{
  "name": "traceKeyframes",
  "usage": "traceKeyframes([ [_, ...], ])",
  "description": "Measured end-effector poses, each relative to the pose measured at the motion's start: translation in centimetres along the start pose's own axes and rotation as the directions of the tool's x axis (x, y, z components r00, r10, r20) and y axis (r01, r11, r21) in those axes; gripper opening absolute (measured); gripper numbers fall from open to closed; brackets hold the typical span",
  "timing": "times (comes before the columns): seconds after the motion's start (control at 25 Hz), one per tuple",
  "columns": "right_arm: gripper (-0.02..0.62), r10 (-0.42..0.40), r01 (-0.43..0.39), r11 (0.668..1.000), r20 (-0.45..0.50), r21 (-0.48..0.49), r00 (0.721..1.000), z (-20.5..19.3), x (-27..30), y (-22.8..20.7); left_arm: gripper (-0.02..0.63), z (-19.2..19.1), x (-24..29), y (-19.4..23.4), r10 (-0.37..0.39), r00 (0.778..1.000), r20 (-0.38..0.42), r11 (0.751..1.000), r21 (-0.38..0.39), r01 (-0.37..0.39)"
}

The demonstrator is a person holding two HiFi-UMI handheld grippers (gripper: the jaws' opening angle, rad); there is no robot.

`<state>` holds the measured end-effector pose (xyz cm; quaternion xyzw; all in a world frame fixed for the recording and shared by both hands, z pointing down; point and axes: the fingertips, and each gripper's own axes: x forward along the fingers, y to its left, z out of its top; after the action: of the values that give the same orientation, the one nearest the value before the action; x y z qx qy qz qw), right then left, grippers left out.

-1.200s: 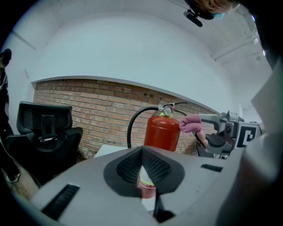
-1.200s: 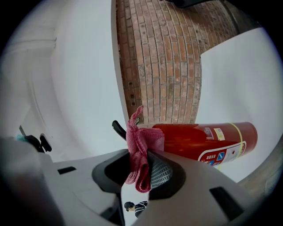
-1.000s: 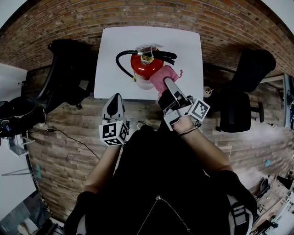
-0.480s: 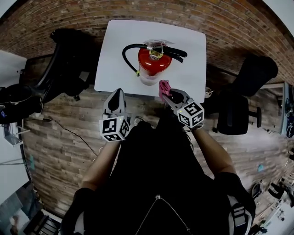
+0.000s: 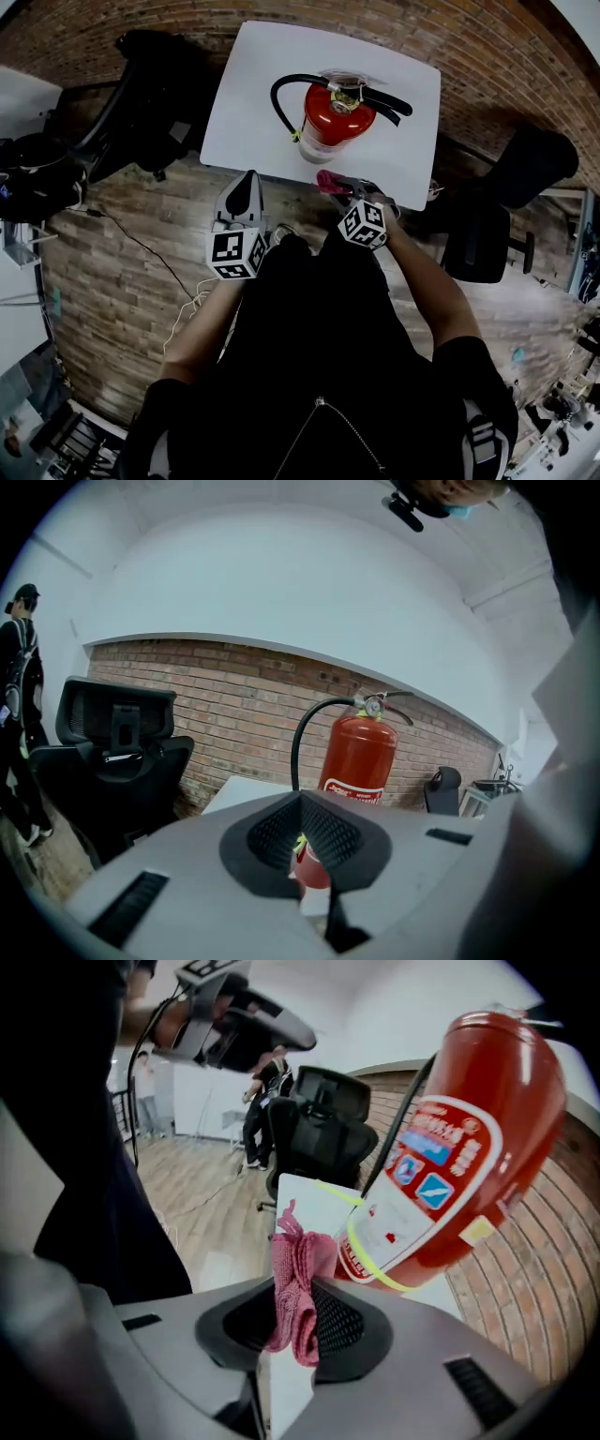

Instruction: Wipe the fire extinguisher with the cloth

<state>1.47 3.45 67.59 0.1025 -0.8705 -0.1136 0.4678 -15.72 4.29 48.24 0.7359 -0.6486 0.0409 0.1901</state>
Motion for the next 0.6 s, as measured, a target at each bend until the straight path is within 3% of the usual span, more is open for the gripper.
traceKeyframes([
  [0.28,0.106,0.025,-0.056,0.969,-0.130,-0.240,0.991,-3.2,6.1,0.9,0.031,-1.1,-1.5,1.9,0.059,0.998,-0.025,0.998,0.005,-0.059],
  [0.6,0.106,0.022,-0.091,0.935,-0.200,-0.344,0.980,-6.3,10.4,1.2,0.031,-2.5,-4.1,5.1,0.148,0.987,-0.062,0.989,0.007,-0.148],
])
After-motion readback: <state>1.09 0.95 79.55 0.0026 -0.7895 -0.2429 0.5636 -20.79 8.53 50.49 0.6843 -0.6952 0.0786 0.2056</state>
